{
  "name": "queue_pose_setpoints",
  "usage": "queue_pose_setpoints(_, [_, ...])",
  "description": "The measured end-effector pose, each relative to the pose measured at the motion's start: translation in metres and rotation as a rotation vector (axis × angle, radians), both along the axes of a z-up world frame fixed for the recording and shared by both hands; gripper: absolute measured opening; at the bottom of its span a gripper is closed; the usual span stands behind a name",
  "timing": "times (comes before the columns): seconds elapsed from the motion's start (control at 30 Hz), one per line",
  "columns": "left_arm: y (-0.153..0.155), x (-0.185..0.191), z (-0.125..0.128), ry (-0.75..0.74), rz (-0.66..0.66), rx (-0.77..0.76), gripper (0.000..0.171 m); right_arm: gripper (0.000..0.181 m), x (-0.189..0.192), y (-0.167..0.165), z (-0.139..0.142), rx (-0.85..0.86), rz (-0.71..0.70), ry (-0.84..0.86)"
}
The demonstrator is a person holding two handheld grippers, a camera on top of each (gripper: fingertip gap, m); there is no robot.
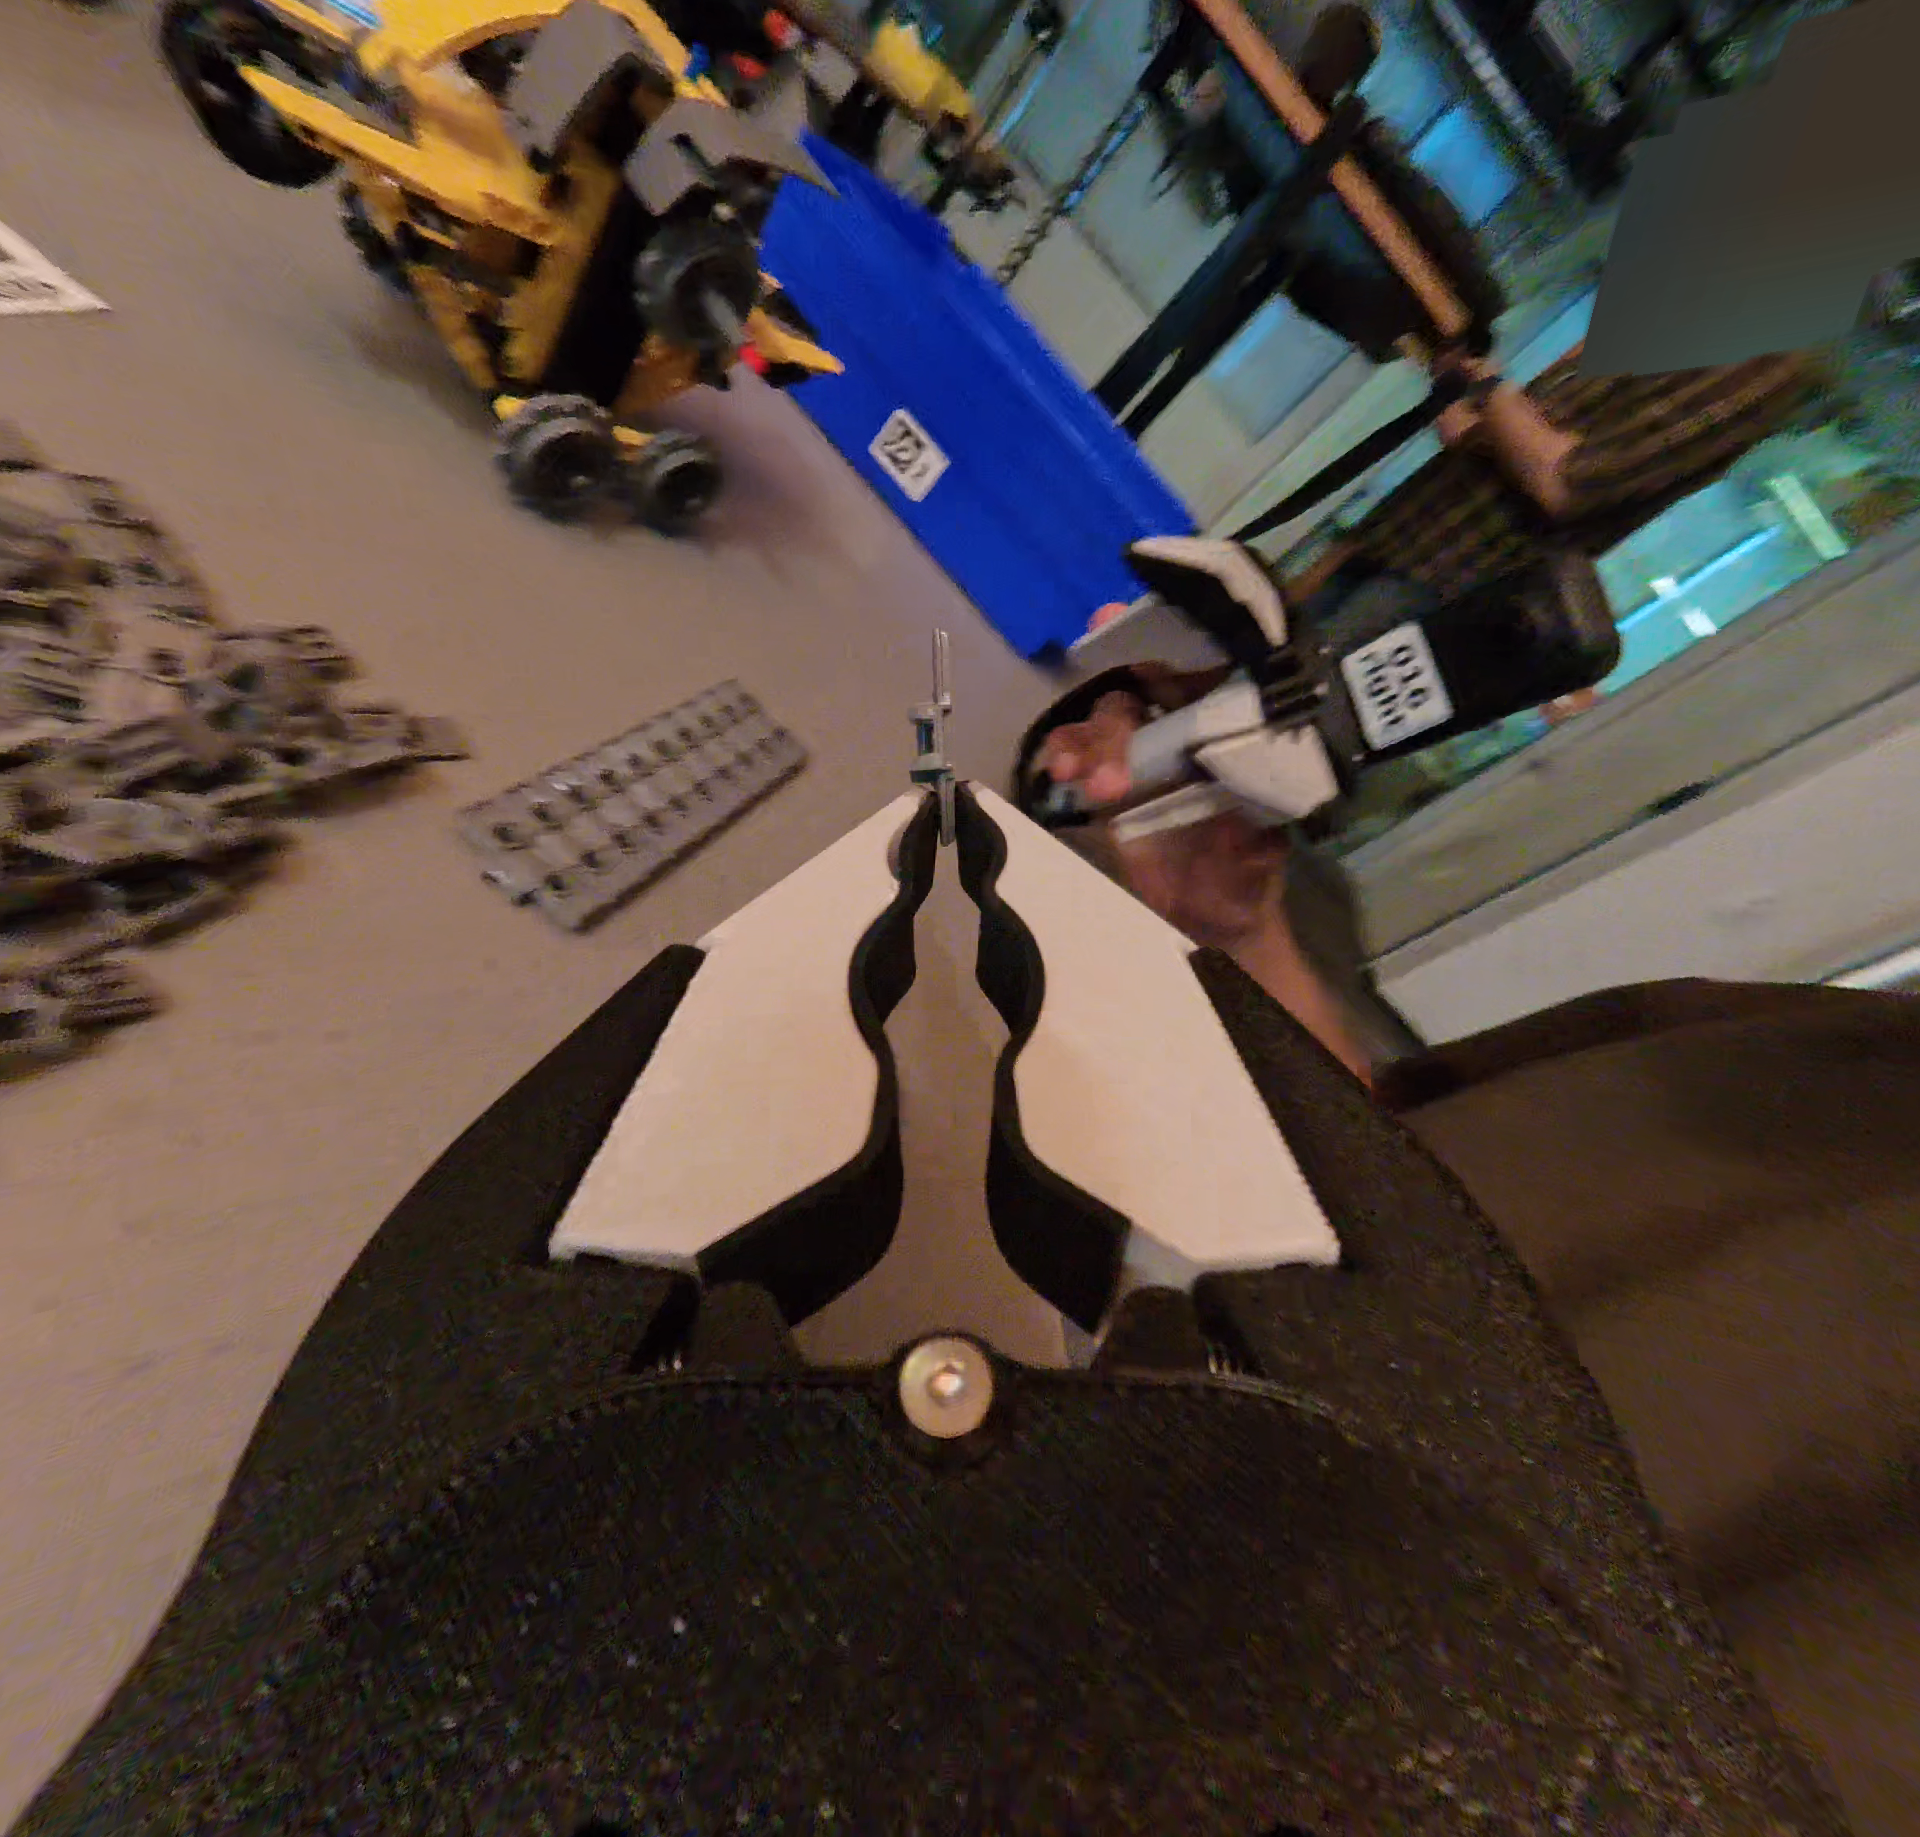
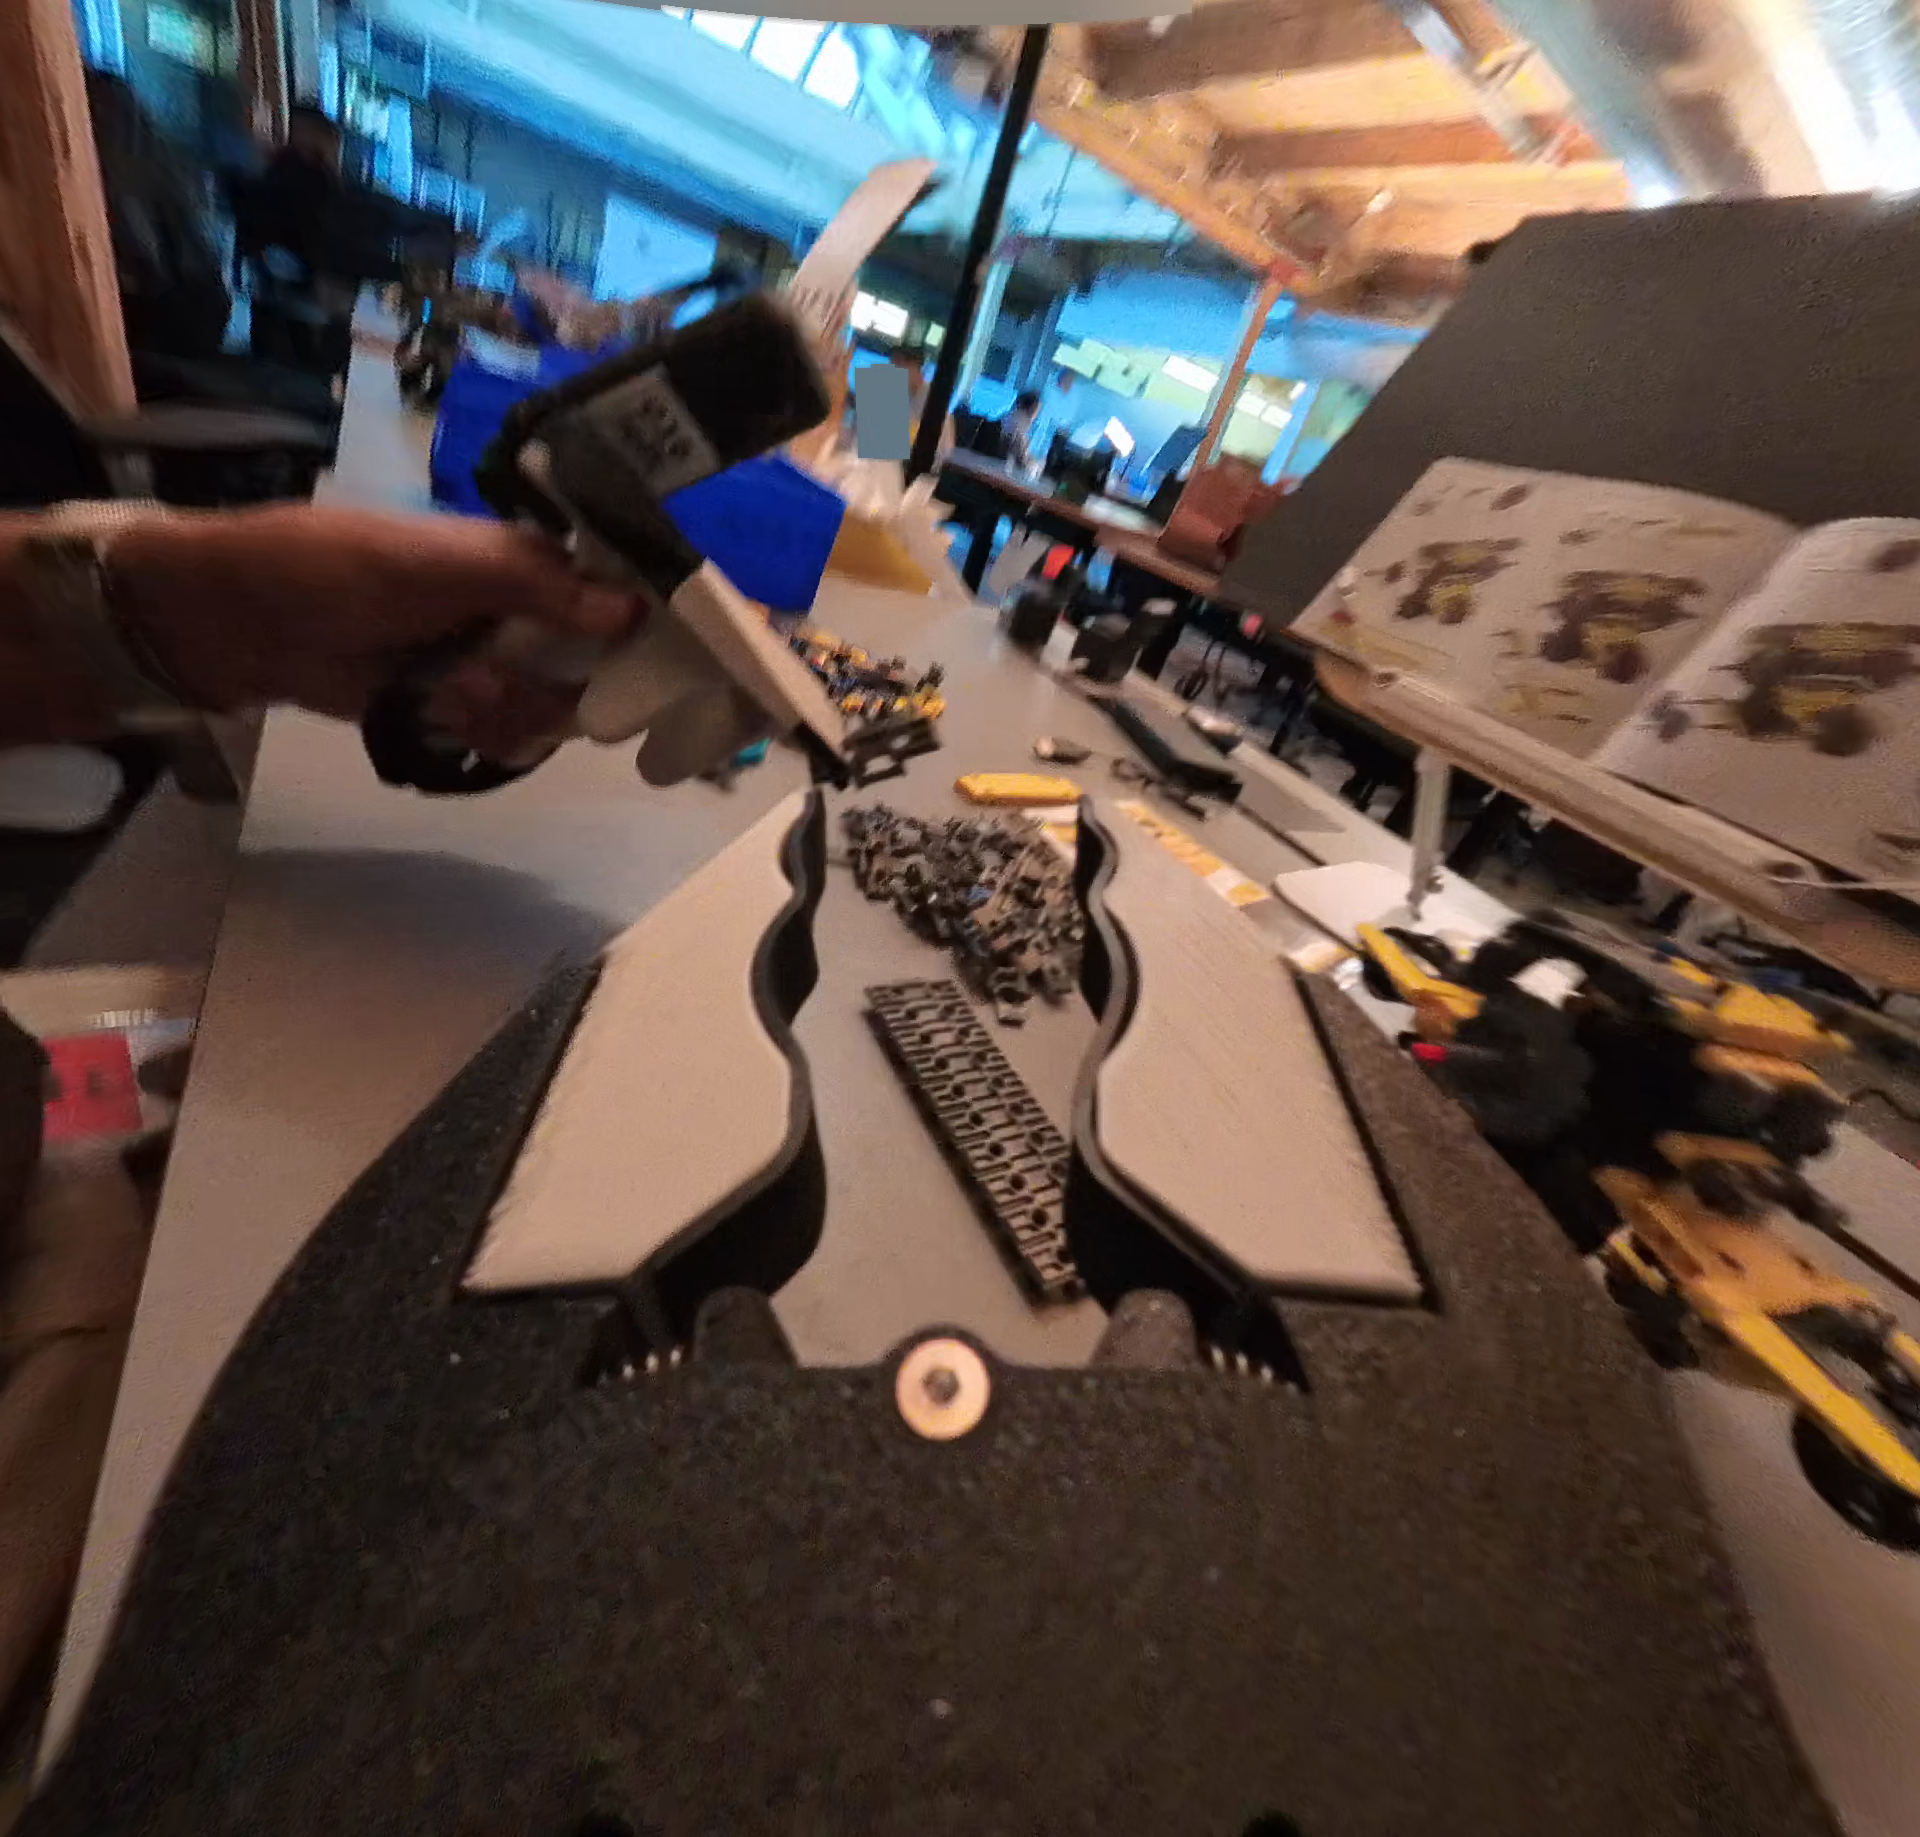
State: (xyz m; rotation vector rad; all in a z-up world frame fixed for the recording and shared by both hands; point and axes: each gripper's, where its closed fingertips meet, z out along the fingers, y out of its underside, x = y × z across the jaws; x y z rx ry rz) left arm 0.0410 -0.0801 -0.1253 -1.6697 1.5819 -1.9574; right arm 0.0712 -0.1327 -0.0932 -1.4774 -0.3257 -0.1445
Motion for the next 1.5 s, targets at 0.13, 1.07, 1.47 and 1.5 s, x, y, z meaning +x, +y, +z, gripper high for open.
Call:
queue_pose_setpoints(0.13, [-0.020,-0.009,0.001,0.026,-0.077,-0.108,0.000,0.063,-0.023,0.027,-0.021,-0.148,-0.002,-0.130])
queue_pose_setpoints(1.07, [-0.014,-0.027,-0.083,0.123,-0.214,0.726,0.084,0.039,-0.037,0.016,-0.115,-0.708,0.258,-0.115])
queue_pose_setpoints(1.47, [-0.022,-0.026,-0.102,0.062,-0.303,0.882,0.066,0.039,-0.044,0.019,-0.131,-0.859,0.392,-0.057])
queue_pose_setpoints(1.5, [-0.022,-0.025,-0.102,0.067,-0.306,0.876,0.066,0.039,-0.044,0.019,-0.131,-0.862,0.391,-0.057])
